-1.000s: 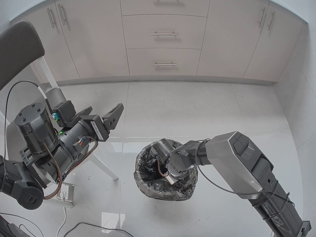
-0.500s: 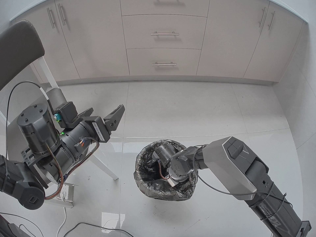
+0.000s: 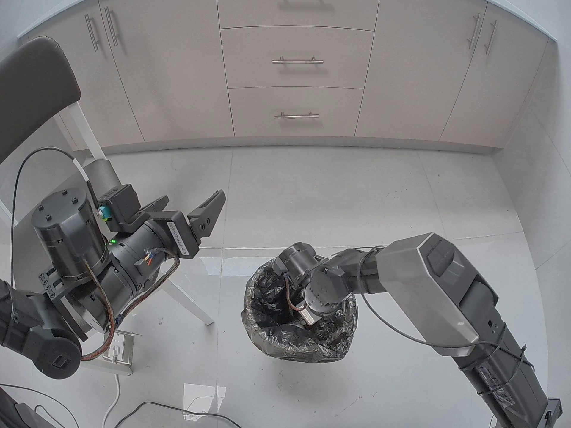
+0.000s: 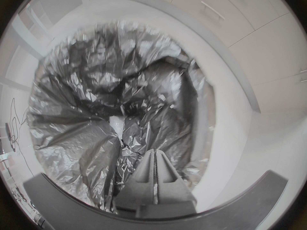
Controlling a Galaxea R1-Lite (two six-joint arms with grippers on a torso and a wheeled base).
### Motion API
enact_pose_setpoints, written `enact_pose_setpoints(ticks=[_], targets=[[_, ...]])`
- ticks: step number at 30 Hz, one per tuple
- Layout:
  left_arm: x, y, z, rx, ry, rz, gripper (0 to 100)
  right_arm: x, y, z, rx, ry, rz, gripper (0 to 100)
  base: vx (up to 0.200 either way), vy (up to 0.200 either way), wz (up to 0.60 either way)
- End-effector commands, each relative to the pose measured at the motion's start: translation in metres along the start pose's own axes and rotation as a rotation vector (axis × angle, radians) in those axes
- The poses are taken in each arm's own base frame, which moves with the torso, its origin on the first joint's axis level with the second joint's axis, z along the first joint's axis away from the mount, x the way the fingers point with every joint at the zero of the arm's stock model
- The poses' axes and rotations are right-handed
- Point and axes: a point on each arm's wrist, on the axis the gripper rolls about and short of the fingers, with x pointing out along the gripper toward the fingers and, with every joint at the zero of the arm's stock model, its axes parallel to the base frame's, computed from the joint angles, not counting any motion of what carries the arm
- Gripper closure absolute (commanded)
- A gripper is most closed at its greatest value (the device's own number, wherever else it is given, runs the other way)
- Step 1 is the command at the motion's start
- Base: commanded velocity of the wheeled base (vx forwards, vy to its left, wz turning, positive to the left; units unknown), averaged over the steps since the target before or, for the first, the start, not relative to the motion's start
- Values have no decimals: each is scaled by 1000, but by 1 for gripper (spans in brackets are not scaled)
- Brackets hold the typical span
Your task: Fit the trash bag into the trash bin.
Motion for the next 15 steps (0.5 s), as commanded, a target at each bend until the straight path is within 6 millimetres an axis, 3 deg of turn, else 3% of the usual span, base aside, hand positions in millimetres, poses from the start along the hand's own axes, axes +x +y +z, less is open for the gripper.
enact_pose_setpoints(ticks=[1,10,15], targets=[[-1,0,1,-1,-2,-2,0,-46,-22,20,22,-72,-9,100,0,0,0],[-7,-9,-4,0,15,-45,0,-102,-45,37,-15,-162,-42,100,0,0,0],[-14,-12,5,-5,-17,-61,0,-127,-67,44,-61,-198,-142,100,0,0,0]])
